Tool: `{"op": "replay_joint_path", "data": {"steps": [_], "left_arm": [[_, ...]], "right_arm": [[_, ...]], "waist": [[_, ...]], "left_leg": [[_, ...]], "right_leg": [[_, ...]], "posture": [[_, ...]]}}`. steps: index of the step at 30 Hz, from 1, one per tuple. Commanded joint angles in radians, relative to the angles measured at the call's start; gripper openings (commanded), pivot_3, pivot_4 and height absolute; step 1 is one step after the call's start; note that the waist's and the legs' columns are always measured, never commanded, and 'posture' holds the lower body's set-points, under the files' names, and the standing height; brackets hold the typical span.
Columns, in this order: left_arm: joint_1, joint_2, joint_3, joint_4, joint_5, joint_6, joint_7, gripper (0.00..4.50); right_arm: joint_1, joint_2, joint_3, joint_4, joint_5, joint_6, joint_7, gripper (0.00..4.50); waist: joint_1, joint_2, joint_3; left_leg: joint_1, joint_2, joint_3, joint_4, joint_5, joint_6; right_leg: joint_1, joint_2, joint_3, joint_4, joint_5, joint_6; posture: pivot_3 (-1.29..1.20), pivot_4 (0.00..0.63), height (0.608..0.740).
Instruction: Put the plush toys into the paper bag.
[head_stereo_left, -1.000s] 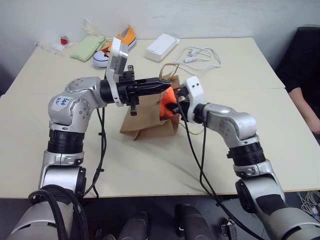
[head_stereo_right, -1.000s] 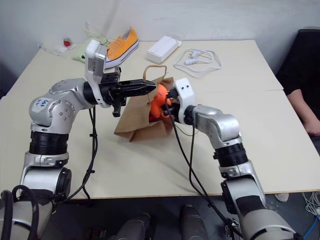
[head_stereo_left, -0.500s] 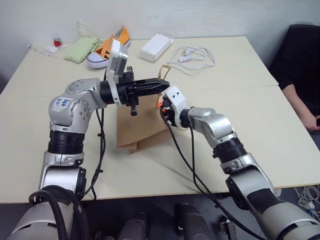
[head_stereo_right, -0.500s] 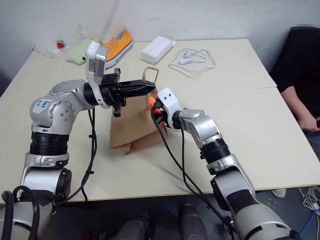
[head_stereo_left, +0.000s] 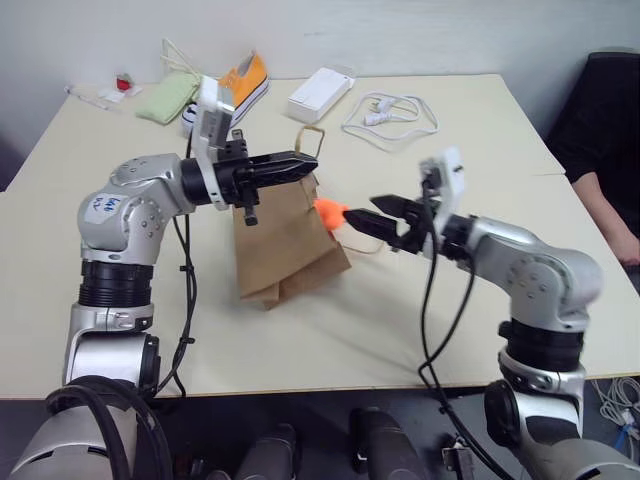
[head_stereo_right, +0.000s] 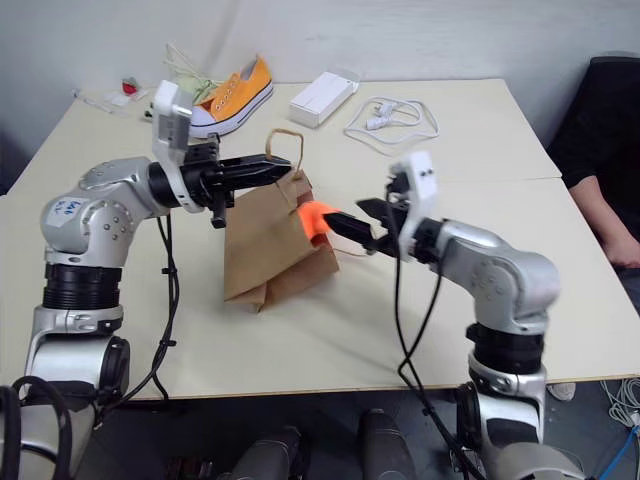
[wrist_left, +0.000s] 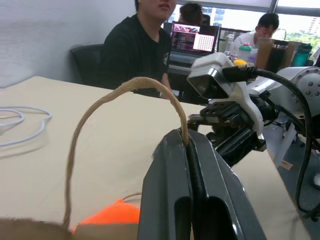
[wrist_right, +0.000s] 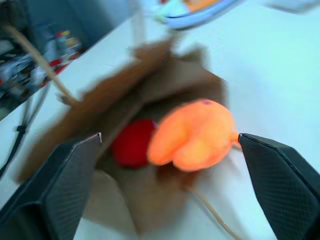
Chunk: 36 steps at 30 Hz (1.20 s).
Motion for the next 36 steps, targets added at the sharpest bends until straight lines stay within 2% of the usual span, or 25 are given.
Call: {"op": "replay_joint_path", "data": {"steps": [1, 5, 10, 15, 18, 21, 24, 29, 35, 36], "left_arm": [[0.013, 0.020, 0.045, -0.049, -0.025, 0.011, 0.015, 0.00], [0.030, 0.025, 0.050, -0.076, -0.026, 0.024, 0.018, 0.00], [0.022, 0.028, 0.050, -0.074, -0.024, 0.032, 0.025, 0.00], [0.018, 0.034, 0.045, -0.079, -0.025, 0.042, 0.022, 0.00], [0.017, 0.035, 0.041, -0.082, -0.026, 0.045, 0.019, 0.00], [0.010, 0.033, 0.034, -0.078, -0.023, 0.044, 0.015, 0.00], [0.003, 0.029, 0.026, -0.075, -0.021, 0.043, 0.012, 0.00], [0.008, 0.030, 0.014, -0.084, -0.018, 0.041, 0.003, 0.00], [0.013, 0.037, 0.011, -0.079, -0.011, 0.031, -0.005, 0.00], [0.014, 0.037, 0.010, -0.075, -0.009, 0.026, -0.008, 0.00]], "right_arm": [[0.048, 0.053, -0.183, -0.076, 0.036, 0.134, -0.119, 4.48], [0.081, 0.162, -0.248, -0.085, 0.037, 0.187, -0.191, 4.48], [0.108, 0.126, -0.063, -0.085, -0.010, 0.051, -0.173, 4.48], [0.048, -0.050, 0.272, -0.025, -0.183, -0.293, -0.025, 4.48], [-0.004, -0.065, 0.359, 0.069, -0.222, -0.392, 0.022, 4.48], [-0.075, -0.017, 0.457, 0.239, -0.249, -0.450, 0.081, 4.48], [-0.115, 0.048, 0.510, 0.408, -0.281, -0.511, 0.107, 3.89], [-0.162, 0.097, 0.559, 0.558, -0.347, -0.621, 0.139, 2.17], [-0.199, 0.111, 0.509, 0.511, -0.274, -0.583, 0.203, 0.13], [-0.205, 0.108, 0.510, 0.495, -0.259, -0.567, 0.224, 0.02]], "waist": [[0.001, 0.000, 0.000], [-0.006, 0.000, 0.000], [-0.004, 0.000, 0.000], [-0.005, 0.000, 0.000], [-0.006, 0.000, 0.000], [-0.007, 0.000, 0.000], [-0.008, 0.000, 0.000], [-0.008, 0.000, 0.000], [-0.011, 0.000, 0.000], [-0.011, 0.000, 0.000]], "left_leg": [[0.000, 0.000, 0.000, 0.000, 0.000, 0.000], [0.001, 0.000, 0.002, -0.001, 0.000, 0.000], [0.001, 0.000, 0.003, -0.001, 0.000, 0.000], [0.001, 0.000, 0.003, -0.001, 0.000, 0.000], [0.001, 0.000, 0.003, -0.001, 0.000, 0.000], [0.001, 0.000, 0.003, -0.001, 0.000, 0.000], [0.001, 0.000, 0.003, 0.000, 0.000, 0.000], [0.001, 0.000, 0.002, 0.000, 0.000, 0.000], [0.001, 0.000, 0.002, 0.000, 0.000, 0.000], [0.001, 0.000, 0.002, 0.000, 0.000, 0.000]], "right_leg": [[0.000, 0.000, 0.000, 0.000, 0.000, 0.000], [0.000, 0.000, 0.002, 0.001, 0.000, 0.000], [-0.002, 0.000, 0.002, 0.003, 0.000, 0.000], [-0.002, 0.000, 0.002, 0.002, 0.000, 0.000], [-0.002, 0.001, 0.001, 0.002, 0.000, 0.000], [-0.001, 0.000, 0.001, 0.001, 0.000, 0.000], [-0.001, 0.001, 0.001, 0.002, 0.000, 0.000], [-0.001, 0.000, 0.000, 0.001, 0.000, 0.000], [-0.001, 0.001, 0.000, 0.001, 0.000, 0.000], [-0.001, 0.001, 0.000, 0.001, 0.000, 0.000]], "posture": [[0.00, 0.150, 0.740], [0.00, 0.150, 0.740], [0.00, 0.150, 0.740], [0.00, 0.150, 0.740], [0.00, 0.150, 0.740], [0.00, 0.150, 0.740], [0.00, 0.150, 0.740], [0.00, 0.150, 0.740], [0.00, 0.150, 0.740], [0.00, 0.150, 0.740]]}}
